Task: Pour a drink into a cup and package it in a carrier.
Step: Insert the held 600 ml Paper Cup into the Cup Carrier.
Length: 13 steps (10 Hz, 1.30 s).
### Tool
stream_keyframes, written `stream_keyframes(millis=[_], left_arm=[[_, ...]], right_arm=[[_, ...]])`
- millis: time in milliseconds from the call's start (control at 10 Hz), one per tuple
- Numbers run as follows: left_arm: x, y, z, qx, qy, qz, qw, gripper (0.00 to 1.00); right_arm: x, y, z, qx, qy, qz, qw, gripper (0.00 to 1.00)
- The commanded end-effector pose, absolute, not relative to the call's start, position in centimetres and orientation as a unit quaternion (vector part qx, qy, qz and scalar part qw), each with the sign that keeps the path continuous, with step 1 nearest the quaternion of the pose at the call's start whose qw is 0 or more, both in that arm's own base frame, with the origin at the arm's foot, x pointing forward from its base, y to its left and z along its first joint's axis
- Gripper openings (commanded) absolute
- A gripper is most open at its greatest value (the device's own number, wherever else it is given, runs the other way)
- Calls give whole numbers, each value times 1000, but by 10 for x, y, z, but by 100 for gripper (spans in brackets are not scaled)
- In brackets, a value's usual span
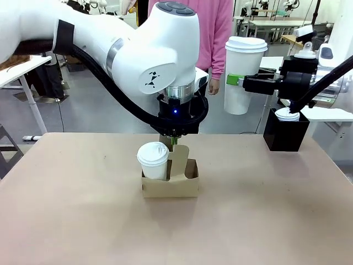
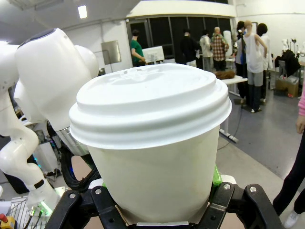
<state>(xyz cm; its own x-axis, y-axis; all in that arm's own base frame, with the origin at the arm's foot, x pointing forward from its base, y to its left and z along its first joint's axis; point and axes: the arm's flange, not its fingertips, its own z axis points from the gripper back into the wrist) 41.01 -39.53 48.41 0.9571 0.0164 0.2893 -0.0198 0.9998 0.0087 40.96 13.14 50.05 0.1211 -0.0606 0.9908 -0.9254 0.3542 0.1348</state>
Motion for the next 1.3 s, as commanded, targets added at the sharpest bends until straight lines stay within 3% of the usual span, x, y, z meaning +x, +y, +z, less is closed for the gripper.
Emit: stream_keyframes(millis=[0, 100, 200, 300, 400, 700, 1100, 1200], left_arm=[[410, -395, 484, 6, -146, 9, 989, 61], [406, -387, 489, -2, -147, -2, 989, 61], [403, -380, 495, -10, -142, -12, 990, 100], [399, -373, 503, -15, -142, -22, 990, 62], [395, -364, 517, -32, -132, -42, 990, 100], [373, -328, 555, -52, -133, -93, 985, 100], [352, -234, 578, -108, -128, -254, 952, 100], [351, -219, 577, -88, -146, -290, 942, 100]], right_arm=[[409, 134, 502, 443, -562, 358, 599, 80], [409, 134, 502, 443, -562, 358, 599, 80], [410, 131, 501, 442, -558, 358, 605, 80], [433, 133, 495, 448, -533, 362, 621, 80], [457, 135, 491, 467, -508, 367, 624, 80], [497, 150, 471, 484, -465, 407, 620, 80], [511, 171, 437, 539, -440, 486, 529, 80], [512, 169, 436, 545, -444, 481, 523, 80]])
